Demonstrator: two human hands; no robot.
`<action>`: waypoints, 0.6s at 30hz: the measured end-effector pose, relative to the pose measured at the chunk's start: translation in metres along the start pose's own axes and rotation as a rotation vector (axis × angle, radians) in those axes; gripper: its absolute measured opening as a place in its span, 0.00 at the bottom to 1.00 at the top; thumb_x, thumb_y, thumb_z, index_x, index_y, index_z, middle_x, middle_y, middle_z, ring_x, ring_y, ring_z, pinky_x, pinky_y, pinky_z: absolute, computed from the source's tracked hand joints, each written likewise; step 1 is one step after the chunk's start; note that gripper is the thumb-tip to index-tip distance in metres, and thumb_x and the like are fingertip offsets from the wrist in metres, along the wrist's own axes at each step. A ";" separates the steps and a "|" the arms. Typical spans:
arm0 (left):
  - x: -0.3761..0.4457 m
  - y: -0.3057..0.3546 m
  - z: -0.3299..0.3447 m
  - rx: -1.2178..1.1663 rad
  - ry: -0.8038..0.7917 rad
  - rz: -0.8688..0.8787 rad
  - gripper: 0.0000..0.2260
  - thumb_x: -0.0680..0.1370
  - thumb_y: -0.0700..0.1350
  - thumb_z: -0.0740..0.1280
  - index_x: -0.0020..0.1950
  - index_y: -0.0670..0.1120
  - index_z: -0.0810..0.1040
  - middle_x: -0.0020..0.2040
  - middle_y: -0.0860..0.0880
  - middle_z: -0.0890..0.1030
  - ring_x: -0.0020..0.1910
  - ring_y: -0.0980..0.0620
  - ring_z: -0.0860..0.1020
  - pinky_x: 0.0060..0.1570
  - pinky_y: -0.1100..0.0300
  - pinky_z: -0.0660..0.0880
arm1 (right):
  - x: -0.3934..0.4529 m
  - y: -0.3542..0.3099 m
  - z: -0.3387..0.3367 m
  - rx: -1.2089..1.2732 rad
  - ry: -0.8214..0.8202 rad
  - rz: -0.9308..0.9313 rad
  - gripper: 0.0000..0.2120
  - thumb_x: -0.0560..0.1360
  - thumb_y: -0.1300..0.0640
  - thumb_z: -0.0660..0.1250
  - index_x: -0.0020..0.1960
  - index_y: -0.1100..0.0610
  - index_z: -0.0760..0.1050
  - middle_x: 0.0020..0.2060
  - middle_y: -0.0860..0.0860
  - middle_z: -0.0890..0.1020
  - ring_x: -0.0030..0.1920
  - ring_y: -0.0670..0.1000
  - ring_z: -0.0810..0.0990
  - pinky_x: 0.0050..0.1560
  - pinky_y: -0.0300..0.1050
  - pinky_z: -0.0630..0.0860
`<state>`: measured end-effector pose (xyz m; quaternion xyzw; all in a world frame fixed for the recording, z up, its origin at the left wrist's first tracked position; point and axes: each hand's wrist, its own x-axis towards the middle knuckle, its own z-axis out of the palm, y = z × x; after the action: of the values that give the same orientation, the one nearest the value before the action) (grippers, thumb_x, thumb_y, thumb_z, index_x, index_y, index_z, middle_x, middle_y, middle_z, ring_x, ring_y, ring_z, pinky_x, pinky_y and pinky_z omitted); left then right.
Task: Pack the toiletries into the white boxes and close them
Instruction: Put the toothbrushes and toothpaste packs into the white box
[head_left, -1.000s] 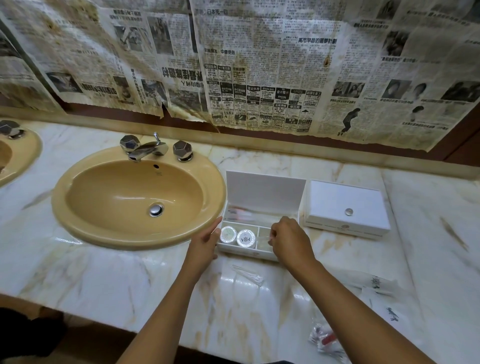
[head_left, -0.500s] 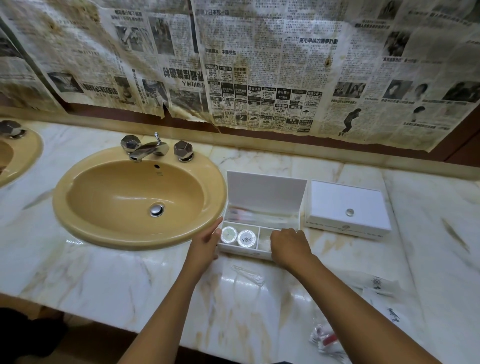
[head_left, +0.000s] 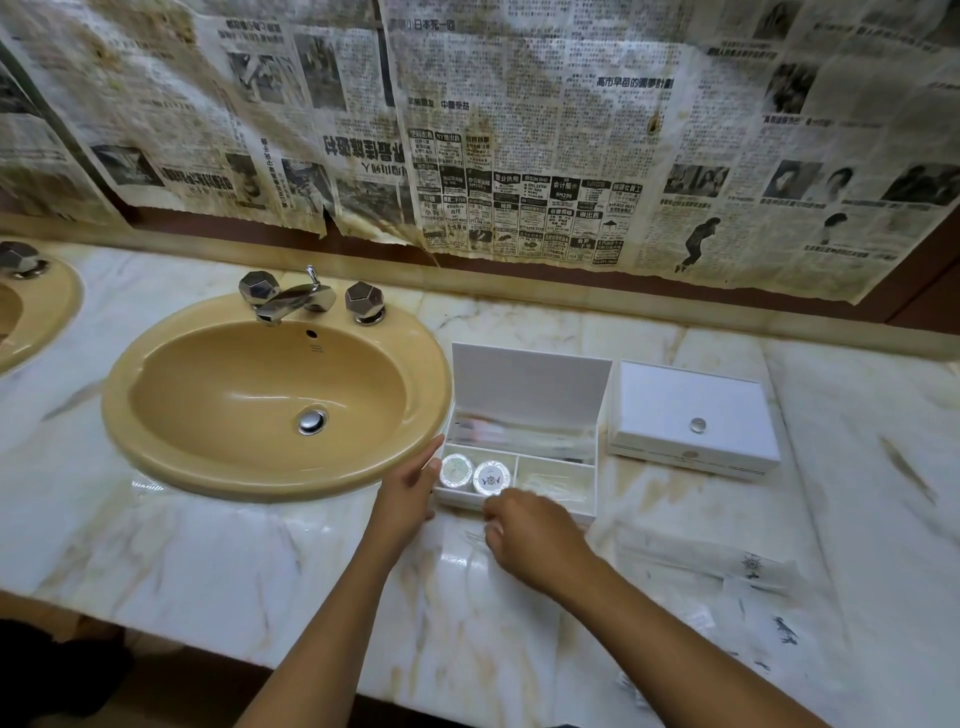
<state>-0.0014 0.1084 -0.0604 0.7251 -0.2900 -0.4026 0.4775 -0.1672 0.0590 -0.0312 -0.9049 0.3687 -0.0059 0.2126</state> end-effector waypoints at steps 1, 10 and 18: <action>0.000 0.000 0.000 -0.002 -0.001 -0.003 0.13 0.82 0.49 0.60 0.64 0.64 0.72 0.50 0.62 0.76 0.51 0.60 0.74 0.46 0.52 0.79 | -0.003 -0.001 0.007 -0.045 -0.035 -0.016 0.10 0.76 0.56 0.59 0.53 0.57 0.76 0.52 0.53 0.78 0.55 0.57 0.76 0.49 0.50 0.73; -0.002 0.002 0.000 0.002 0.009 -0.012 0.14 0.82 0.48 0.60 0.65 0.63 0.72 0.53 0.61 0.76 0.51 0.61 0.74 0.45 0.55 0.79 | -0.010 0.003 0.027 -0.148 -0.088 -0.026 0.11 0.73 0.66 0.58 0.53 0.59 0.73 0.55 0.57 0.75 0.53 0.60 0.76 0.39 0.47 0.64; 0.000 0.000 0.000 0.010 0.004 -0.004 0.15 0.82 0.48 0.59 0.66 0.62 0.72 0.51 0.61 0.76 0.49 0.61 0.74 0.45 0.55 0.79 | -0.007 0.000 0.023 -0.102 -0.088 -0.007 0.11 0.71 0.69 0.58 0.49 0.61 0.76 0.49 0.58 0.79 0.49 0.61 0.78 0.39 0.47 0.72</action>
<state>-0.0015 0.1088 -0.0606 0.7289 -0.2895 -0.4007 0.4736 -0.1685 0.0722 -0.0515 -0.9153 0.3555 0.0521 0.1820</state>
